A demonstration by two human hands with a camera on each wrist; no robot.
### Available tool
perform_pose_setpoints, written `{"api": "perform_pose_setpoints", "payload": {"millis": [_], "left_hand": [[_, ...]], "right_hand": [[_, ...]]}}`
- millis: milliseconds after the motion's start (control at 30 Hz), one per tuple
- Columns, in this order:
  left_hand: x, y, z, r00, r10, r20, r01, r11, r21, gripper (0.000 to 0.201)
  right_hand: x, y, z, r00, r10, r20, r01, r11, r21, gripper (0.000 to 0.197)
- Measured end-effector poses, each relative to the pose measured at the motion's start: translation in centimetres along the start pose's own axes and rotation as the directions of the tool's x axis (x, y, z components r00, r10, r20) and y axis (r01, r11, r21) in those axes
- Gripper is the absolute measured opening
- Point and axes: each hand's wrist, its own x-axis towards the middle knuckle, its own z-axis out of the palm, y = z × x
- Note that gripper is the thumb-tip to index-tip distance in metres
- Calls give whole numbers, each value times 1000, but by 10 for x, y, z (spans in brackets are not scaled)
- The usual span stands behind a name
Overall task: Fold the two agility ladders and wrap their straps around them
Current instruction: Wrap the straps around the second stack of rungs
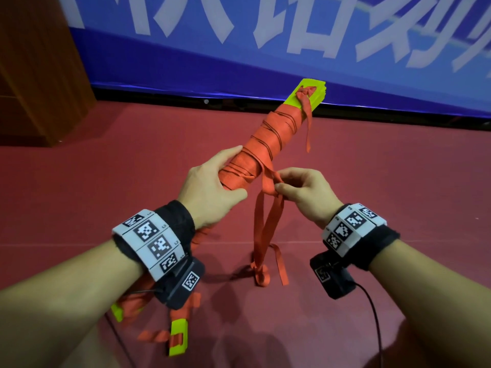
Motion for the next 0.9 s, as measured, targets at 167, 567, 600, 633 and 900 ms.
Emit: {"api": "perform_pose_setpoints", "payload": {"millis": [167, 567, 600, 633, 900], "left_hand": [[-2, 1, 0, 1000, 1, 25, 0, 1000, -19, 80], [-4, 10, 4, 998, -2, 55, 9, 993, -120, 79], [-3, 9, 4, 999, -9, 52, 16, 991, -133, 79], [-3, 9, 4, 999, -14, 52, 22, 989, -145, 79], [0, 8, 2, 991, -95, 90, 120, 933, -339, 81]], "right_hand": [[0, 0, 3, 1000, 21, 12, -22, 994, 112, 37], [-2, -12, 7, 999, 52, 16, -54, 978, 203, 35], [-2, -10, 7, 1000, 20, 20, -24, 985, 170, 39], [-1, -7, 7, 1000, -16, 20, 14, 991, 135, 45], [3, -9, 6, 997, -62, -38, 65, 995, 76, 55]]}}
